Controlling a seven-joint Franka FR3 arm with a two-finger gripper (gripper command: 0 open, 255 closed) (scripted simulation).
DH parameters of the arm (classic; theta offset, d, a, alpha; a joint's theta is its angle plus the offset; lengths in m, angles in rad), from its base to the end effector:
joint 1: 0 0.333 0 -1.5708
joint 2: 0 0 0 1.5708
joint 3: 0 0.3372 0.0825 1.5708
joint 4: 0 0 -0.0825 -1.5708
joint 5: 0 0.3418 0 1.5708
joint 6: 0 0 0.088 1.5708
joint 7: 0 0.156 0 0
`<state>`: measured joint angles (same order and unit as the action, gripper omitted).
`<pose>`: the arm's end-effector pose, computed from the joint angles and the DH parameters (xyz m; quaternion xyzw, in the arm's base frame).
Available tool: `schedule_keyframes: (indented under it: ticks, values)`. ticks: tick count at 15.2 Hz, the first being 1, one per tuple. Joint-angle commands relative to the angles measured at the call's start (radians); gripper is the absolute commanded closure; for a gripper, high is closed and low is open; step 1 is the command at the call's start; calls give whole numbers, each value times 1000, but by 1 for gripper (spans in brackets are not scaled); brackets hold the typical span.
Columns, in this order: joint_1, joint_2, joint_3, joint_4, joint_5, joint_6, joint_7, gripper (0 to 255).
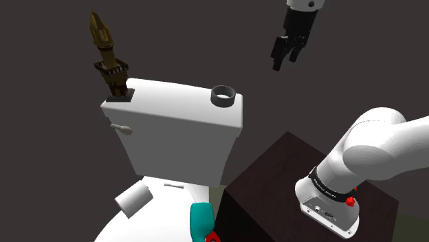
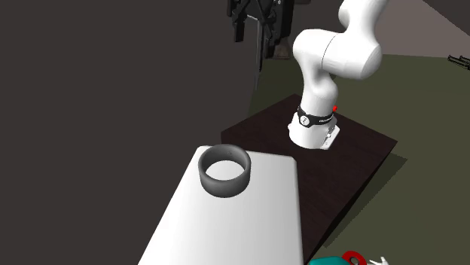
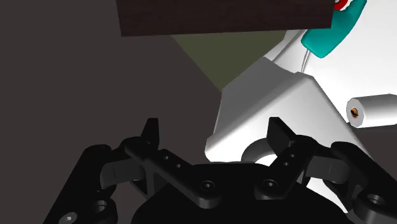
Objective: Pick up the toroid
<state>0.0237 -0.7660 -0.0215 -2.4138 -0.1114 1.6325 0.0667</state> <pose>0.2587 -0.0176 0.5325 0.9985 -0.0253 -0.0059 0.0483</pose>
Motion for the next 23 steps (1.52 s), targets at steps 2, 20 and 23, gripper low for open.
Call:
schedule_keyframes:
  ticks: [2, 20, 23]
  values:
    - [3, 27, -1, -6, 6, 34, 4, 0]
    - [57, 569, 0, 65, 105, 519, 17, 0]
    - [57, 589, -1, 42, 105, 562, 17, 0]
